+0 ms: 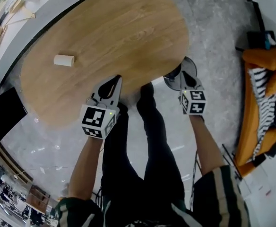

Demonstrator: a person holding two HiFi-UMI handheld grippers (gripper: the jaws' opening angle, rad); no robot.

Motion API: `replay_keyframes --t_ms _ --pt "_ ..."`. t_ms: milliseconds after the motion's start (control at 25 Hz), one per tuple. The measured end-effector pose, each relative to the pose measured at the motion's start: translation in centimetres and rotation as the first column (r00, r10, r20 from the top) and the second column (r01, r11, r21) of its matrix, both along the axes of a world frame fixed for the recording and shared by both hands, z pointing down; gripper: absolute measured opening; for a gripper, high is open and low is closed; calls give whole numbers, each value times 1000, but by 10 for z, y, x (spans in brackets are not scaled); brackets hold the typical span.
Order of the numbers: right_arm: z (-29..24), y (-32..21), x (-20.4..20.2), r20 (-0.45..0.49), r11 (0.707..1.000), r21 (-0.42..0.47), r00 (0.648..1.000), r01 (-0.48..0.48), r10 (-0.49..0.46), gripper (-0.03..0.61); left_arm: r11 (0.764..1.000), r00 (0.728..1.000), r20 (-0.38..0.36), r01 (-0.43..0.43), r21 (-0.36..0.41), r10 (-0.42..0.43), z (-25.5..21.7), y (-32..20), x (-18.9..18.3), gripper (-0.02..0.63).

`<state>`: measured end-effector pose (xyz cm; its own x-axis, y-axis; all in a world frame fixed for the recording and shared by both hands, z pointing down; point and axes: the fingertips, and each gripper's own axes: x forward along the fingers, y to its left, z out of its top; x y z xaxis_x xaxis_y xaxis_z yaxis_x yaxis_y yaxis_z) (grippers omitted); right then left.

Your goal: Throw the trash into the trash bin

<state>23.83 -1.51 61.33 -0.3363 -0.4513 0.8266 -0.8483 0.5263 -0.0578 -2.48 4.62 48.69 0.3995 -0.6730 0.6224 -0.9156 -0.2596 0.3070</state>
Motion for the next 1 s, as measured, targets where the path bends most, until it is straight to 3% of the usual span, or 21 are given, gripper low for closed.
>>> replay_keyframes --t_ms 320,480,760,880,920,1000 --pt "-51 -24 -114 90 989 73 987 130 -136 2 985 986 6 169 46 -169 -29 19 -74 -2" --pt "-64 -23 -190 112 963 106 959 249 -260 2 967 967 17 251 48 -252 -32 40 -120 -2" --pt "-84 -8 -327 146 874 183 866 451 -478 2 910 910 22 413 44 -414 -27 87 -197 -2" --pt "-86 8 -374 151 814 213 804 541 -575 3 881 881 21 471 38 -472 -26 109 -223 -2" --pt "-85 15 -390 152 793 211 782 572 -605 17 872 872 22 488 34 -489 -25 116 -230 -2" --pt "-81 30 -420 158 758 194 743 622 -650 115 854 854 21 520 27 -521 -22 128 -243 -2"
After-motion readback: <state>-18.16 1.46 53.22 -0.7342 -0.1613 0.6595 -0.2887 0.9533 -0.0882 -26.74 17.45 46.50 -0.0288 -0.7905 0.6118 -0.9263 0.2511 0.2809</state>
